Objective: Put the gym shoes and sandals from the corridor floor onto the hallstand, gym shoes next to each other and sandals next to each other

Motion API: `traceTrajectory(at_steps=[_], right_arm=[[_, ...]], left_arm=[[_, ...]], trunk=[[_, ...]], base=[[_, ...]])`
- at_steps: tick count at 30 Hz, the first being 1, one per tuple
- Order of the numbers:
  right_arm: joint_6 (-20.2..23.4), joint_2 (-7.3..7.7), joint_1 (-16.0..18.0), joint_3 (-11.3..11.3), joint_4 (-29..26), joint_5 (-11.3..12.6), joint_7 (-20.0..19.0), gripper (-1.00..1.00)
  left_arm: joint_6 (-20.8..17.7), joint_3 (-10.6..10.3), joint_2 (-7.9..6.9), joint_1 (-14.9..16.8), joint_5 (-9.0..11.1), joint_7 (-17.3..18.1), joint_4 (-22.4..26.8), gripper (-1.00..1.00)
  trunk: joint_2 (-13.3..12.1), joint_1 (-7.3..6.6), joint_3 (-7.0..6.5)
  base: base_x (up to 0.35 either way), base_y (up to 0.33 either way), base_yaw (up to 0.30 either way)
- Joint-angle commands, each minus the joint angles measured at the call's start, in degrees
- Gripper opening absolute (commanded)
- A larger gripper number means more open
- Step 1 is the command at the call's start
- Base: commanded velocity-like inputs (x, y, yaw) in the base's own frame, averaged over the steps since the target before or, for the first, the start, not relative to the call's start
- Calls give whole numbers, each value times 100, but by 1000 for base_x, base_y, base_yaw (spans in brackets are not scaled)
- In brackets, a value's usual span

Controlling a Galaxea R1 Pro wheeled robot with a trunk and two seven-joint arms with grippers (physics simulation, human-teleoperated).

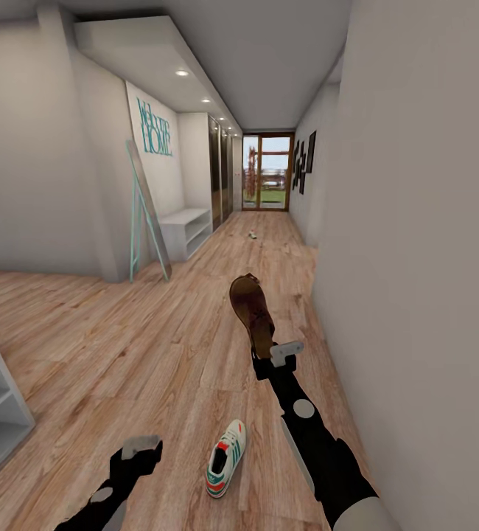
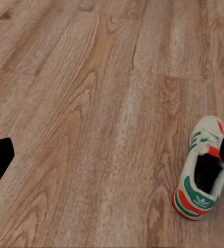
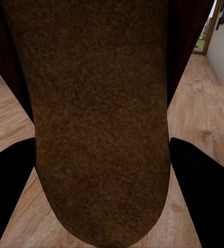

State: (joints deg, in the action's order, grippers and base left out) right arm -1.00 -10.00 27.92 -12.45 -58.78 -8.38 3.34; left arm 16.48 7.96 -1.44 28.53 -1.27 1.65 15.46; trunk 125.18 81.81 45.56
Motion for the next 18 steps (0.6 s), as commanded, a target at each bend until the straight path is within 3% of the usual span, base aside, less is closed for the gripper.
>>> traceTrajectory(at_steps=[1,4,8,18], right_arm=[[-6,0,3,-7,2,-59,34,-100],[-6,0,3,-4,-6,-59,34,-100],[-4,0,3,-3,-13,-58,35,-100],[3,0,3,-4,-19,-56,36,-100]], left_arm=[[-89,41,49,63,-71,15,-3,100],[-587,46,204,329,-332,12,6,100],[-885,47,307,539,-473,7,12,100],[-942,18,298,582,-529,10,18,100]], trunk=[[2,-1,6],[2,-1,6],[2,-1,6],[2,-1,6]], base=[[0,0,0],[0,0,-15],[0,0,-146],[0,0,-281]])
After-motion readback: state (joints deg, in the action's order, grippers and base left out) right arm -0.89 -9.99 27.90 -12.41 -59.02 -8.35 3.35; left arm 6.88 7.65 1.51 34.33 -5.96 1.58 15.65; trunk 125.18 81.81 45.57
